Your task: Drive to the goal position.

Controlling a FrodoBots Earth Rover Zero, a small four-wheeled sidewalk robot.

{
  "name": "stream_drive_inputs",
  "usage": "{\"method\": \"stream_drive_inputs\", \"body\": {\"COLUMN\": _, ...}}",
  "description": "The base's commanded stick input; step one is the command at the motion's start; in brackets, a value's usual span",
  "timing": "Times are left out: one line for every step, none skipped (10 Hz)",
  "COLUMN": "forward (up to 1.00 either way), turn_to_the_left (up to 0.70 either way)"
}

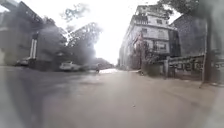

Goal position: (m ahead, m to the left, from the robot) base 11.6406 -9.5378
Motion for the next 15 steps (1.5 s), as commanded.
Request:
{"method": "stream_drive_inputs", "body": {"forward": 1.0, "turn_to_the_left": 0.0}}
{"method": "stream_drive_inputs", "body": {"forward": 1.0, "turn_to_the_left": 0.06}}
{"method": "stream_drive_inputs", "body": {"forward": 1.0, "turn_to_the_left": 0.06}}
{"method": "stream_drive_inputs", "body": {"forward": 1.0, "turn_to_the_left": 0.06}}
{"method": "stream_drive_inputs", "body": {"forward": 1.0, "turn_to_the_left": 0.06}}
{"method": "stream_drive_inputs", "body": {"forward": 1.0, "turn_to_the_left": 0.06}}
{"method": "stream_drive_inputs", "body": {"forward": 1.0, "turn_to_the_left": 0.06}}
{"method": "stream_drive_inputs", "body": {"forward": 1.0, "turn_to_the_left": 0.06}}
{"method": "stream_drive_inputs", "body": {"forward": 1.0, "turn_to_the_left": 0.06}}
{"method": "stream_drive_inputs", "body": {"forward": 1.0, "turn_to_the_left": 0.06}}
{"method": "stream_drive_inputs", "body": {"forward": 1.0, "turn_to_the_left": 0.06}}
{"method": "stream_drive_inputs", "body": {"forward": 1.0, "turn_to_the_left": 0.06}}
{"method": "stream_drive_inputs", "body": {"forward": 1.0, "turn_to_the_left": 0.06}}
{"method": "stream_drive_inputs", "body": {"forward": 1.0, "turn_to_the_left": 0.06}}
{"method": "stream_drive_inputs", "body": {"forward": 1.0, "turn_to_the_left": 0.06}}
